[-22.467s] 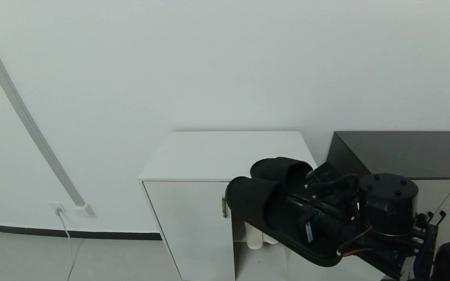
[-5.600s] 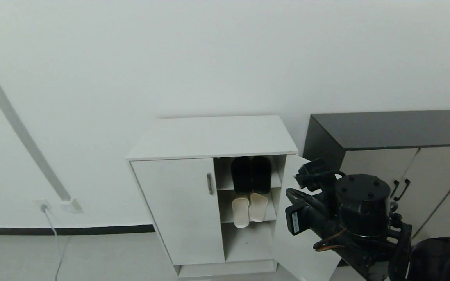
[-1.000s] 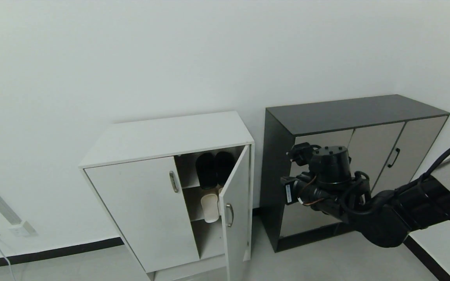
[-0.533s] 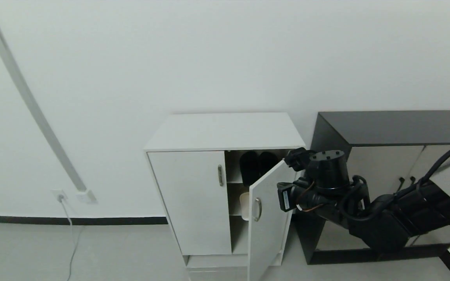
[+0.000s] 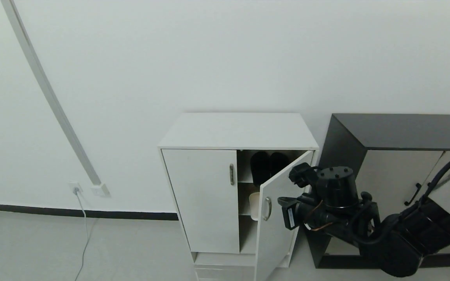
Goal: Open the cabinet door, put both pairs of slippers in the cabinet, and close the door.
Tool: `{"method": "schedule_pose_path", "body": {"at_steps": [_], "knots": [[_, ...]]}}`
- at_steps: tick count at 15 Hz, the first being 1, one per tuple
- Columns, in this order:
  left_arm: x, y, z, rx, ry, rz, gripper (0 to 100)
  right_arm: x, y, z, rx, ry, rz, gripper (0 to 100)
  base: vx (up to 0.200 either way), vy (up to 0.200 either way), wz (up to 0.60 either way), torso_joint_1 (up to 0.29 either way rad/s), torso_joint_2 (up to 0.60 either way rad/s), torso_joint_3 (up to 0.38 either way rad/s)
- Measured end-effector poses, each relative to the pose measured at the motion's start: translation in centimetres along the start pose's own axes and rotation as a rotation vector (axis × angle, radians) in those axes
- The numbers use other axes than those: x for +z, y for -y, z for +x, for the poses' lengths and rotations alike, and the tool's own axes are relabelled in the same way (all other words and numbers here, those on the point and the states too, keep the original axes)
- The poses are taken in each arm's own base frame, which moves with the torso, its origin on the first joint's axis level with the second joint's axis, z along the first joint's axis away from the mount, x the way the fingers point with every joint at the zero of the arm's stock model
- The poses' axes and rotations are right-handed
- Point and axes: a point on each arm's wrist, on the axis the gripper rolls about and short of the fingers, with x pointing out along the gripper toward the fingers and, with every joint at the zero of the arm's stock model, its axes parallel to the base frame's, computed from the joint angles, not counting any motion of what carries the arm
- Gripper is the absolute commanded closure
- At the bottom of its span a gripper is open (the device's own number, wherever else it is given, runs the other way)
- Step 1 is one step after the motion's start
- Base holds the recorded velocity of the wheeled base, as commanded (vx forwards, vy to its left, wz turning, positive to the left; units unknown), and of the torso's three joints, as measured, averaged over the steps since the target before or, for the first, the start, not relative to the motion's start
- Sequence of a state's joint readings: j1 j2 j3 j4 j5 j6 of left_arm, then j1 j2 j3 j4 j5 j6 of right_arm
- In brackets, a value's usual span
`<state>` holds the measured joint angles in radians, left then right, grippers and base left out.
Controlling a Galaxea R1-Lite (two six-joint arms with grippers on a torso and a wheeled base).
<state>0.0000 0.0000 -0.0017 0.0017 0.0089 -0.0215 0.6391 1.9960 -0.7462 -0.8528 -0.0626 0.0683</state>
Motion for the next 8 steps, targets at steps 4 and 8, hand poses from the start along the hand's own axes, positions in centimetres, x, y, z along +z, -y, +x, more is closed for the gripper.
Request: {"method": "schedule_pose_path", "body": {"at_steps": [4,8], "knots": [[0.0,0.0,0.0,0.000,0.000,0.001,100,-2.7,0.2,-1.4,0.012,-0.018,-0.020,100,0.200,0.000,0.00,-0.002,0.00,0.005],[0.0,0.0,0.0,0.000,0.000,0.001,100,-3.7,0.6,-2.0,0.001,-0.046,-0.013,100,0.200,0.000,0.00,0.011,0.00,0.002]]}}
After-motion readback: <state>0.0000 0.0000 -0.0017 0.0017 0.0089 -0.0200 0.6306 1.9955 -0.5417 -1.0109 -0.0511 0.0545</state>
